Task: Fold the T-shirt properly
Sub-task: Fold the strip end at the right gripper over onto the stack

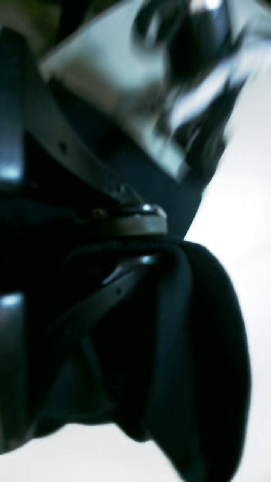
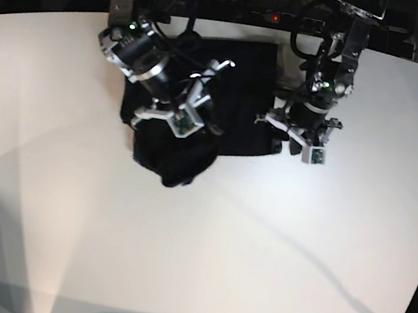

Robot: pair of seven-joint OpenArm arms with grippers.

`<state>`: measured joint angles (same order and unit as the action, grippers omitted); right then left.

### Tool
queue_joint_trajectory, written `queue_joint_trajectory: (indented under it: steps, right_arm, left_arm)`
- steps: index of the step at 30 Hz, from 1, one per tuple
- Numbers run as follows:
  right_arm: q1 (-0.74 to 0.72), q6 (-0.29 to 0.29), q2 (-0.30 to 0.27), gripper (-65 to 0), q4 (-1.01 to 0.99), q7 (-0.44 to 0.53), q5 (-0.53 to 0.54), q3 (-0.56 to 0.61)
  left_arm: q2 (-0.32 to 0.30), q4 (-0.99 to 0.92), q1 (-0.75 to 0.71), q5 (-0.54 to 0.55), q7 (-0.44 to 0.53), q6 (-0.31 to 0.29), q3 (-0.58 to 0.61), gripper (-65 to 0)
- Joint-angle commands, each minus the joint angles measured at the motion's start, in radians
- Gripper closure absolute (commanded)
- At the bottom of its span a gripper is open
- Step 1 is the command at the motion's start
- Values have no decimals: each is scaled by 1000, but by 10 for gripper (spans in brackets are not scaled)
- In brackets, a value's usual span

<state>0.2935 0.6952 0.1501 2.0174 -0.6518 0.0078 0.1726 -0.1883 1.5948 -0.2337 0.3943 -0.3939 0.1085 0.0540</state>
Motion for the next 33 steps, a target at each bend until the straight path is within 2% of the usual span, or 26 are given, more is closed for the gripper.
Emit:
queue_joint_trajectory:
  steps: [1, 6, 13, 15, 21, 27, 33]
  right_arm:
    - [-17, 3, 7, 0, 10, 30, 22, 35]
    - [-30, 3, 7, 0, -88, 28, 22, 143]
    - [-50, 3, 6, 0, -175, 30, 22, 157]
    - [-50, 3, -11, 0, -177, 30, 24, 155]
    - [-69, 3, -31, 0, -177, 30, 24, 158]
    - [-69, 3, -28, 0, -179, 30, 22, 161]
    - [-92, 3, -22, -10, -252, 28, 24, 164]
  left_arm:
    - [-4, 17, 6, 1, 17, 3, -1, -262]
    - [-4, 29, -10, 1, 17, 3, -1, -262]
    - [-15, 72, -59, 4, 20, 3, -12, -262]
    - [-17, 118, -83, 2, 19, 3, -27, -262]
    - [-15, 249, -197, 10, 19, -2, -138, -262]
    - [-9, 333, -336, 12, 25, -6, -334, -263]
    - [-6, 336, -376, 13, 25, -6, -500, -263]
